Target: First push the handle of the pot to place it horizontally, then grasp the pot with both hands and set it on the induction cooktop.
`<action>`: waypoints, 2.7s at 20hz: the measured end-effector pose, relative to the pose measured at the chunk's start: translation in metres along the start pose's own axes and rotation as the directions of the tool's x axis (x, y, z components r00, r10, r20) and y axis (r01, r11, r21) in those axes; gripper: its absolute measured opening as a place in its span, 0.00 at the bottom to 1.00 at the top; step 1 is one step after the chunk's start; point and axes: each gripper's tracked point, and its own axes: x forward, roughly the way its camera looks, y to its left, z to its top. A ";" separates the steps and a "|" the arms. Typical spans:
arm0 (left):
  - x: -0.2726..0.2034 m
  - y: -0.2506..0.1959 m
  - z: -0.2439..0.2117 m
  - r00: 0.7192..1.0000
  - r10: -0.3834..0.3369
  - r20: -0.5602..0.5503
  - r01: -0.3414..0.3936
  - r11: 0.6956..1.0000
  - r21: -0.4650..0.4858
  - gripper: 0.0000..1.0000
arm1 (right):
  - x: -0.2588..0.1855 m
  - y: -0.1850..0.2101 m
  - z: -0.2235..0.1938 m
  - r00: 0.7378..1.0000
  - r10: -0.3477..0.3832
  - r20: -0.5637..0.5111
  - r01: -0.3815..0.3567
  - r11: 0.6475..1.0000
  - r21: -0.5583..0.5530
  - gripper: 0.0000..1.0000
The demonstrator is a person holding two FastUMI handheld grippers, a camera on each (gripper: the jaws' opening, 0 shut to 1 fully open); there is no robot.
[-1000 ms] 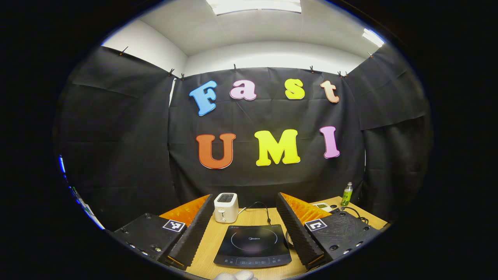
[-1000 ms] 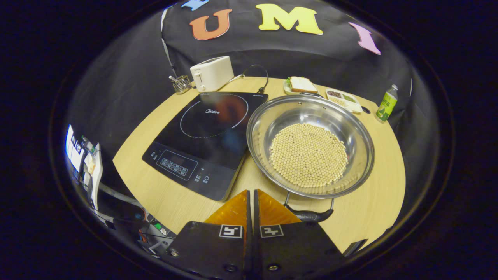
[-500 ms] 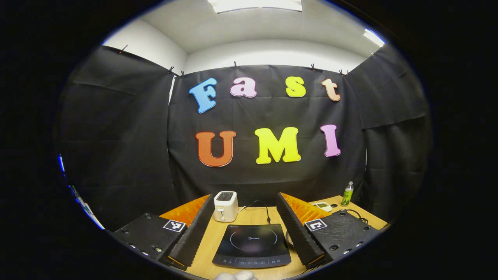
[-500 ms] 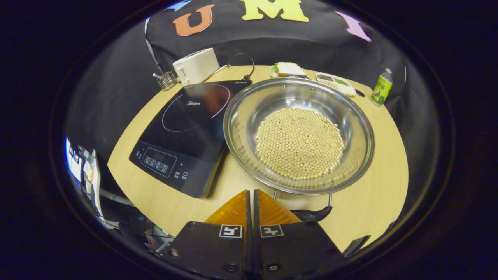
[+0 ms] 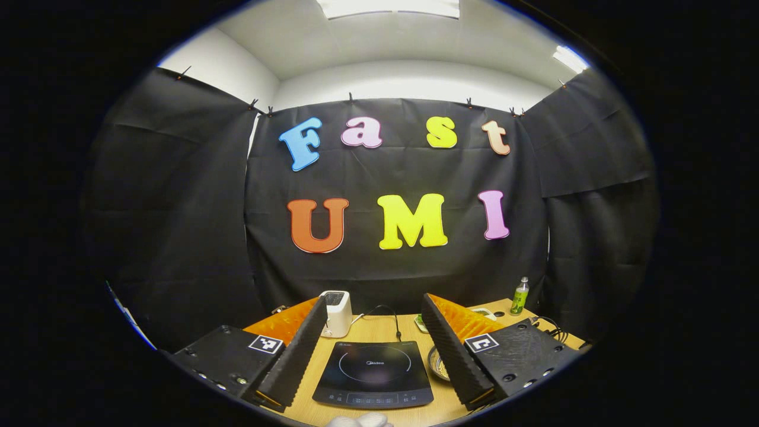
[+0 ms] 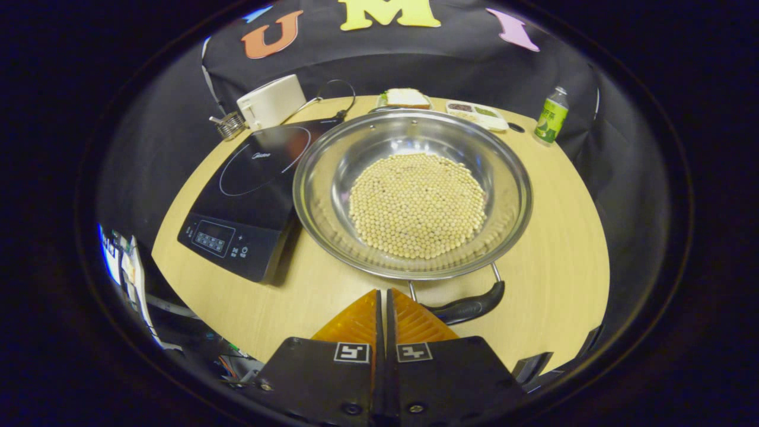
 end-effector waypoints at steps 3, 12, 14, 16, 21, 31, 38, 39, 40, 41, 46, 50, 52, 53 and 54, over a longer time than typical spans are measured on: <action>0.003 -0.004 0.001 1.000 -0.013 0.006 0.013 1.000 -0.001 0.95 | -0.004 -0.022 -0.001 0.999 -0.037 0.003 0.037 0.999 0.019 0.00; 0.016 -0.015 -0.004 0.999 -0.046 -0.002 0.046 0.999 -0.005 0.95 | -0.018 -0.079 0.006 0.989 -0.148 0.030 0.146 0.988 0.046 0.00; 0.020 -0.019 -0.004 0.999 -0.052 -0.003 0.052 0.999 -0.004 0.95 | -0.020 -0.086 0.008 0.987 -0.154 0.040 0.152 0.988 0.040 0.00; 0.025 -0.023 -0.005 0.998 -0.058 -0.005 0.058 0.998 -0.006 0.95 | -0.019 -0.096 0.011 0.984 -0.174 0.040 0.172 0.984 0.035 0.00; 0.036 -0.036 -0.005 0.997 -0.078 -0.005 0.078 0.997 -0.001 0.95 | -0.016 -0.117 0.019 0.980 -0.194 0.045 0.192 0.980 0.040 0.00; 0.056 -0.059 -0.022 0.997 -0.057 -0.053 0.057 0.998 -0.010 0.95 | -0.009 -0.161 0.040 0.976 -0.207 0.063 0.208 0.978 -0.004 0.00; 0.072 -0.082 -0.038 0.996 -0.024 -0.084 0.023 1.000 -0.010 0.96 | 0.002 -0.197 0.062 0.977 -0.199 0.071 0.202 0.978 -0.043 0.00; 0.075 -0.084 -0.041 0.995 -0.016 -0.096 0.015 1.000 -0.012 0.95 | 0.004 -0.202 0.067 0.978 -0.197 0.073 0.200 0.979 -0.047 0.00; 0.077 -0.085 -0.043 0.995 -0.006 -0.103 0.004 1.000 -0.014 0.96 | 0.006 -0.207 0.069 0.978 -0.194 0.071 0.198 0.979 -0.055 0.00; 0.080 -0.086 -0.044 0.994 0.005 -0.106 -0.007 1.000 -0.017 0.96 | 0.009 -0.212 0.072 0.979 -0.192 0.071 0.197 0.978 -0.064 0.00; 0.089 -0.088 -0.052 0.992 0.060 -0.116 -0.061 0.998 -0.008 0.96 | 0.013 -0.224 0.082 0.981 -0.182 0.072 0.188 0.978 -0.093 0.00; 0.091 -0.094 -0.069 0.989 0.057 -0.137 -0.059 0.998 -0.005 0.96 | -0.002 -0.231 0.078 0.974 -0.199 0.109 0.207 0.976 -0.072 0.04; 0.091 -0.096 -0.077 0.989 0.043 -0.144 -0.043 0.999 0.007 0.96 | -0.015 -0.233 0.074 0.971 -0.203 0.130 0.211 0.976 -0.055 0.04; 0.091 -0.098 -0.082 0.989 0.033 -0.147 -0.032 0.999 0.010 0.96 | -0.022 -0.231 0.072 0.969 -0.204 0.142 0.212 0.976 -0.044 0.04; 0.091 -0.099 -0.088 0.987 0.022 -0.158 -0.021 1.000 0.011 0.96 | -0.027 -0.229 0.070 0.968 -0.200 0.153 0.208 0.978 -0.035 0.09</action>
